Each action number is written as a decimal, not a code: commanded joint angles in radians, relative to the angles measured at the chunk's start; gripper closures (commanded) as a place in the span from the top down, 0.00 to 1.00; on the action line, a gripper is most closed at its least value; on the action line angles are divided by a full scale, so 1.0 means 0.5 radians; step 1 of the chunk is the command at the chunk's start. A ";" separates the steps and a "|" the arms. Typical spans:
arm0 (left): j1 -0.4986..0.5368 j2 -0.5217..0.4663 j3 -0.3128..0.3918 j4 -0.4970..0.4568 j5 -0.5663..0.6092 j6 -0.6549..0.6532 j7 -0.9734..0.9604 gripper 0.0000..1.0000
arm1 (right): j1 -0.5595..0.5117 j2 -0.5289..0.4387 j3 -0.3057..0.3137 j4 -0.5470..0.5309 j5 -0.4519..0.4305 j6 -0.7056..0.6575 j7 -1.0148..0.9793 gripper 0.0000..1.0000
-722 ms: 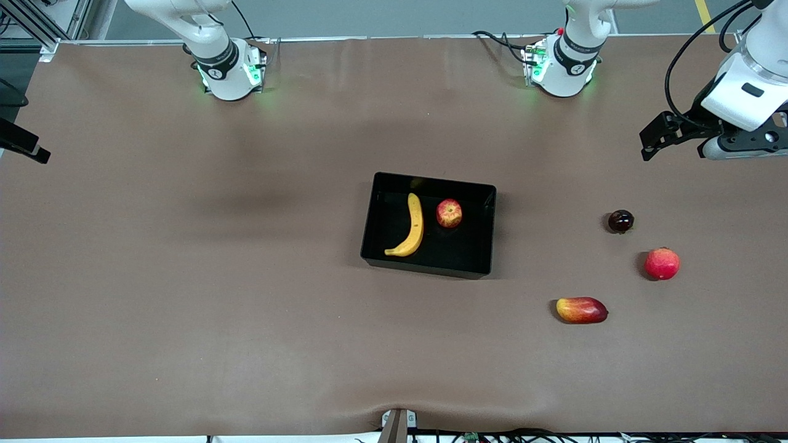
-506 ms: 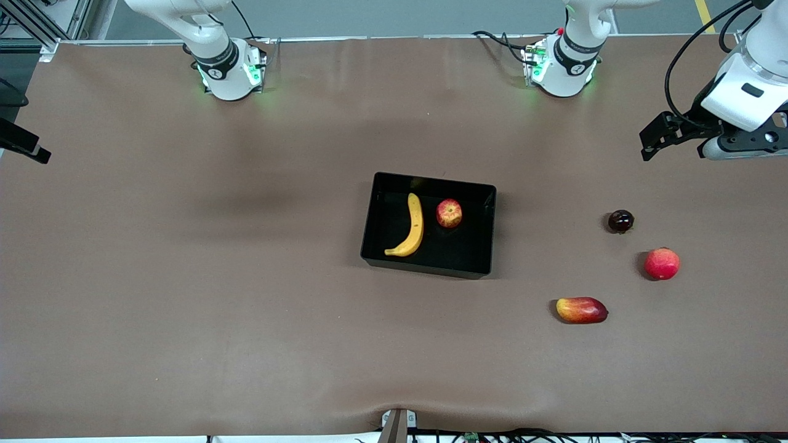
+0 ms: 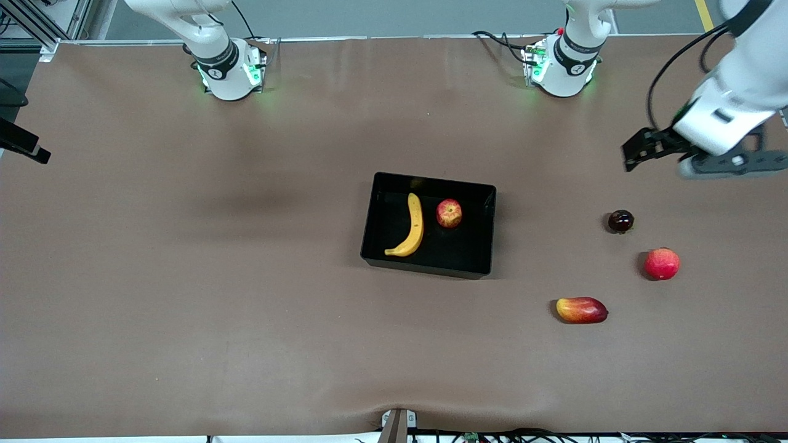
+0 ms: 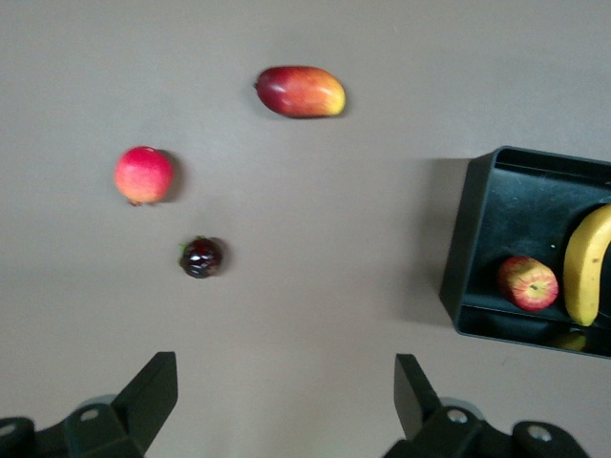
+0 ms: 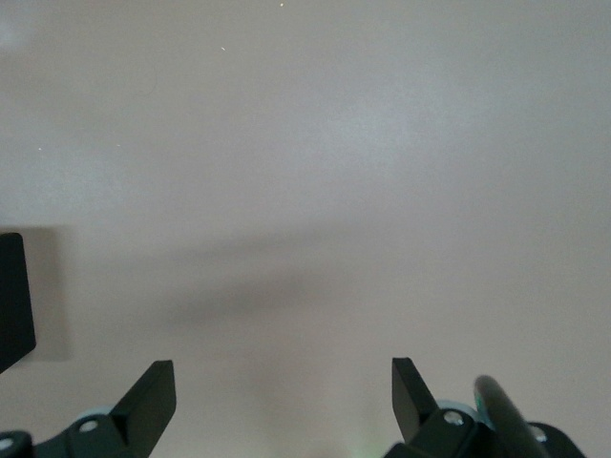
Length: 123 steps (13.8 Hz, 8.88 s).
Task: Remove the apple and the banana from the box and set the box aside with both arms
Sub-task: 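Reach the left gripper into the black tray toward the small apple, then close the left gripper on the small red-yellow apple, then carry the apple out and set it beside the red apple, open, then reach the left gripper back into the tray and grasp the banana, then lift the banana with the left gripper while the right gripper reaches the tray, then lower the banana by the fruits while the right gripper drags the tray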
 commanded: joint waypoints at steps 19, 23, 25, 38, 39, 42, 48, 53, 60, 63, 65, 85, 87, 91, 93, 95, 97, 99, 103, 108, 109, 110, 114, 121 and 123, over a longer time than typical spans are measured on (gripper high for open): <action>-0.620 1.252 -0.387 -0.094 0.345 0.999 -1.110 1.00 | -0.009 0.034 0.033 0.026 -0.041 -0.015 -0.168 1.00; -0.617 1.273 -0.384 -0.208 0.459 1.067 -1.110 0.58 | -0.036 0.037 0.027 0.026 -0.063 -0.012 -0.283 1.00; -0.605 1.240 -0.387 -0.184 0.459 1.040 -1.110 0.07 | -0.040 0.104 0.027 0.026 -0.063 -0.015 -0.273 1.00; 0.176 0.641 -0.380 -0.141 0.450 0.588 -0.495 0.00 | -0.036 0.194 0.027 0.029 -0.060 0.006 -0.279 1.00; 0.262 0.666 -0.377 -0.162 0.450 0.619 -0.427 0.00 | -0.012 0.279 0.030 0.029 -0.063 0.040 -0.289 1.00; 0.505 0.788 -0.374 -0.309 0.462 0.916 -0.221 0.00 | 0.028 0.362 0.030 0.029 -0.097 0.046 -0.289 1.00; 0.680 1.147 -0.359 -0.353 0.716 1.220 -0.132 0.00 | 0.040 0.494 0.033 0.029 -0.106 0.046 -0.295 1.00; 0.690 1.194 -0.377 -0.288 0.802 1.202 -0.113 1.00 | -0.003 0.528 0.030 0.029 -0.064 0.181 -0.289 1.00; 0.598 1.006 -0.855 0.021 0.628 0.620 -0.336 1.00 | 0.028 0.583 0.033 0.045 -0.060 0.295 -0.264 1.00; 0.378 1.052 -0.948 0.043 0.625 0.619 -0.576 1.00 | 0.080 0.590 0.036 0.039 -0.057 0.298 -0.228 1.00; 0.206 1.129 -0.948 0.092 0.628 0.634 -0.656 1.00 | 0.138 0.593 0.036 0.029 -0.057 0.283 -0.093 1.00; -0.636 1.724 -0.589 0.111 0.864 1.671 -1.239 0.00 | 0.558 0.381 0.036 -0.784 0.348 0.782 0.662 1.00; -0.630 1.673 -0.577 0.111 0.976 1.650 -1.239 0.00 | 0.662 0.390 0.036 -0.781 0.354 0.825 0.821 1.00; -0.584 1.452 -0.586 0.111 1.017 1.436 -1.233 0.00 | 0.816 0.415 0.036 -0.768 0.599 0.988 0.923 1.00; -0.541 1.317 -0.598 0.108 0.990 1.301 -1.221 0.00 | 0.905 0.451 0.036 -0.768 0.621 1.098 0.923 1.00; -0.513 1.243 -0.604 0.111 0.947 1.221 -1.221 0.00 | 1.009 0.500 0.036 -0.765 0.624 1.236 0.920 1.00; -0.495 1.179 -0.601 0.111 0.910 1.187 -1.221 0.00 | 1.138 0.607 0.036 -0.765 0.627 1.459 0.923 1.00; -0.373 1.078 -0.626 0.111 0.870 1.046 -1.169 0.00 | 1.261 0.742 0.036 -0.753 0.657 1.681 0.926 1.00; 0.023 0.884 -0.647 0.108 0.573 0.785 -0.599 0.00 | 1.494 1.028 0.033 -0.640 0.823 2.012 1.009 0.89; 0.517 0.856 -0.644 0.111 0.489 0.720 -0.007 0.00 | 1.583 1.142 0.033 -0.637 0.823 2.163 1.018 0.00; 0.594 0.880 -0.635 0.123 0.505 0.726 0.116 0.00 | 1.577 1.142 0.030 -0.637 0.823 2.151 1.024 0.00; 0.670 0.944 -0.629 0.178 0.517 0.742 0.250 0.00 | 1.574 1.139 0.030 -0.640 0.820 2.148 1.021 0.00; 0.855 1.273 -0.623 0.401 0.746 0.766 0.619 0.00 | 1.547 1.062 0.006 -0.637 0.823 2.038 1.021 0.00; 0.907 1.620 -0.451 0.454 0.836 1.235 0.632 0.00 | 1.093 0.655 -0.053 -0.557 0.793 1.158 0.841 0.00; 0.886 1.684 -0.381 0.463 0.836 1.309 0.599 0.00 | 0.903 0.538 -0.117 -0.578 0.753 0.956 0.578 0.00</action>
